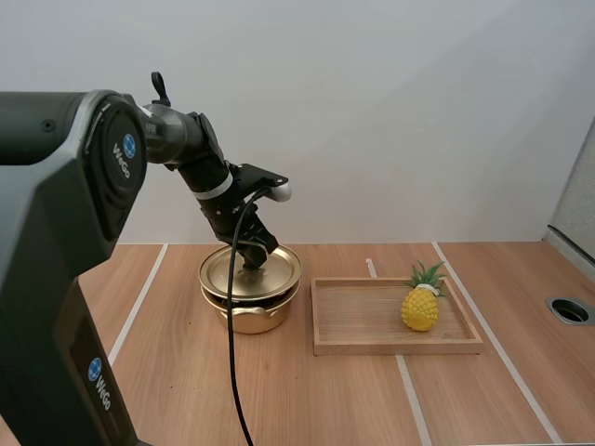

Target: Open the pot, put the grape inside, and close it

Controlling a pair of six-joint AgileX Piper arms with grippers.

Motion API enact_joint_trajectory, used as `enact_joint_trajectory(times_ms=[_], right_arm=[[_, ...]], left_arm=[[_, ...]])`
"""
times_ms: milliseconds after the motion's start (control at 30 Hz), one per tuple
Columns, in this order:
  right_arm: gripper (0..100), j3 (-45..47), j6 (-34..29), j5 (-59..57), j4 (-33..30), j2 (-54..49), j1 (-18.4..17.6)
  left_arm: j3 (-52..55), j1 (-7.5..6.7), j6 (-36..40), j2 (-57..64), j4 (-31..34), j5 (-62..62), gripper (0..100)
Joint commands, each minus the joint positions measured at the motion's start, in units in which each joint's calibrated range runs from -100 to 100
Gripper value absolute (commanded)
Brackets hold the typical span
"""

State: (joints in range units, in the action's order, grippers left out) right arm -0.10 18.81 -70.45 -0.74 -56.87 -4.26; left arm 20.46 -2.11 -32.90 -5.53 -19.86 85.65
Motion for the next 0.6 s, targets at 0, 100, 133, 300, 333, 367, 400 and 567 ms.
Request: enact_joint_trajectory(times_ms=[0,100,133,300,333,367,400,567], right_arm=[[0,-0.6,-0.4,0.4,-0.4,-0.2,0.2],[0,-0.6,-0.4,0.4,-0.4,-0.2,0.2],[0,-0.6,-0.4,0.4,-0.4,-0.2,0.2],[0,-0.6,-0.4,0.4,-0.4,-0.2,0.2],[0,-0.6,-0.4,0.4,-0.4,-0.2,0.2],[0,-0.6,-0.4,0.4,-0.4,-0.2,0.2],[0,-0.6,-0.4,0.4,-0.4,-0.2,0.2],[0,-0.6,-0.4,0.4,-0.4,-0.2,0.2]], left_arm=[[0.9,0.06,-0.3,-0.7,-1.3,-2.7,0],[1.4,0.06,-0.4,-1.4,-1.3,-2.9,0],[1.6,0.06,-0.4,-1.6,-1.3,-3.2,0],[1.7,0.06,-0.4,-1.9,-1.3,-3.1,0],[1.7,0.06,-0.4,-1.9,-1.4,-3.1,0],[1.7,0.06,-0.4,-1.9,-1.4,-3.1,0],[1.7,0.06,-0.4,-1.9,-1.4,-3.3,0],[1.7,0.06,-0.4,-1.9,-1.3,-3.5,0]])
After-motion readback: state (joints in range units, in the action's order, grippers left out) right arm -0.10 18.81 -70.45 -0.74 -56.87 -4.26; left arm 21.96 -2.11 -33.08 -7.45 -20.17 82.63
